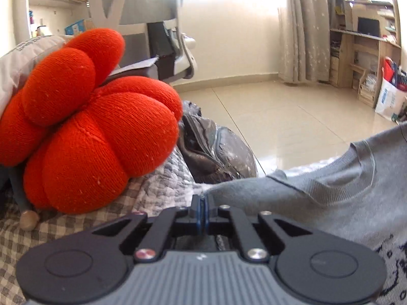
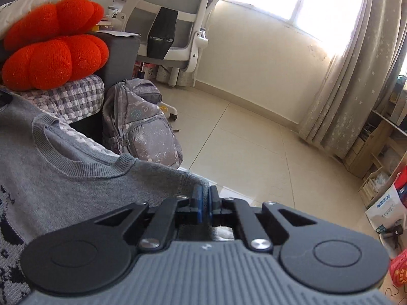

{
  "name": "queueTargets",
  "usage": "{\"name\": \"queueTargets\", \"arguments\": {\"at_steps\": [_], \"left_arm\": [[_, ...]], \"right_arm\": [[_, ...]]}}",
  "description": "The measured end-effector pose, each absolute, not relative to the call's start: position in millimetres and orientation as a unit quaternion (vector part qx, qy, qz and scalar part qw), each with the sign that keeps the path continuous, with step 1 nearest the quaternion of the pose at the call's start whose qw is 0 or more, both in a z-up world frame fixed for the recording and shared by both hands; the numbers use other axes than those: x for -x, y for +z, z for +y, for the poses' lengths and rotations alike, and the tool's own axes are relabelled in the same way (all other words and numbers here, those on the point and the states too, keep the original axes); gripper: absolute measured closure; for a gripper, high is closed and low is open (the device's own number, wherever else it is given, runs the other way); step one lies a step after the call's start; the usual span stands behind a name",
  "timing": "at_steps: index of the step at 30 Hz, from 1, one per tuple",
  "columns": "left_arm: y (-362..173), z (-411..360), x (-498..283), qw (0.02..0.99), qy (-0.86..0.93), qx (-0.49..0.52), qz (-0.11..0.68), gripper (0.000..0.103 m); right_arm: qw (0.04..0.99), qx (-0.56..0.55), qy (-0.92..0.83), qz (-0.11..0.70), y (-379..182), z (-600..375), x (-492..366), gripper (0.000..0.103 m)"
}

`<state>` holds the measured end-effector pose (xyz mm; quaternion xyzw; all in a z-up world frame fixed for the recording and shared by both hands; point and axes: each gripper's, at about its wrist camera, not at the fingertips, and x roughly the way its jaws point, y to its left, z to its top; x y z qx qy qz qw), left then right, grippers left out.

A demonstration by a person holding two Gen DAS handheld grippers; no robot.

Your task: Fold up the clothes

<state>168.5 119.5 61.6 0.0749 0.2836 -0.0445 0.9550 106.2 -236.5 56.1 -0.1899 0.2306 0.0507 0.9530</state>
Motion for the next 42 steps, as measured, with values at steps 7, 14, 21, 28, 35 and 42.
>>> {"name": "queueTargets", "arguments": {"at_steps": [7, 14, 21, 28, 35, 42], "left_arm": [[37, 108, -189, 0.941, 0.052, -0.128, 0.31, 0.092], [38, 143, -167, 0.942, 0.073, -0.082, 0.318, 0.072], [45, 179, -100, 0.938, 0.051, -0.014, 0.342, 0.07], [35, 179, -63, 0.933, 0.04, 0.025, 0.355, 0.066], [39, 174, -45, 0.937, 0.027, 0.032, 0.347, 0.065], [38, 182, -46, 0.938, 0.038, 0.033, 0.342, 0.061]], "right_arm": [[0.926, 0.276, -0.014, 0.259, 27, -208, -126, 0.097], [0.941, 0.175, -0.052, 0.286, 38, -262, -111, 0.055], [0.93, -0.144, -0.021, 0.337, 39, -381, -64, 0.054], [0.928, -0.144, -0.008, 0.344, 31, -363, -67, 0.054], [0.931, -0.101, -0.009, 0.352, 27, -339, -69, 0.084], [0.96, -0.002, -0.071, 0.27, 47, -327, -47, 0.1]]}}
